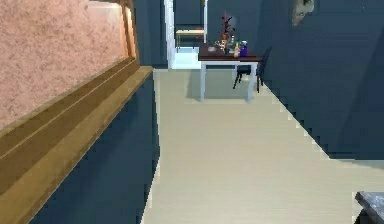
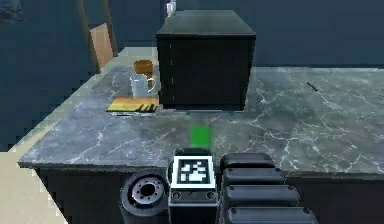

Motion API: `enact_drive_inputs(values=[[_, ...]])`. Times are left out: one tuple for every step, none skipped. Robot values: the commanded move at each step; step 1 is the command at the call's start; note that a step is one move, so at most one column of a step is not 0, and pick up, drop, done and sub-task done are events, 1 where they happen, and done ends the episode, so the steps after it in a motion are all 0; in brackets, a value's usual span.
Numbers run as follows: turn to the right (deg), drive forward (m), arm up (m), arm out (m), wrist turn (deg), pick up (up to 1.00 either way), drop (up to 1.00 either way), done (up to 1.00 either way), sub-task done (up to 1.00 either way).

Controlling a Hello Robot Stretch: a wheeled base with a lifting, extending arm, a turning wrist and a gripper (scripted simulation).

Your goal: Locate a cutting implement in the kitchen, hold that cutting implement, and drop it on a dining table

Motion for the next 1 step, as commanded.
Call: enact_drive_inputs(values=[[0.0,0.90,0.00,0.00,0.0,0.00,0.00,0.00,0.00]])
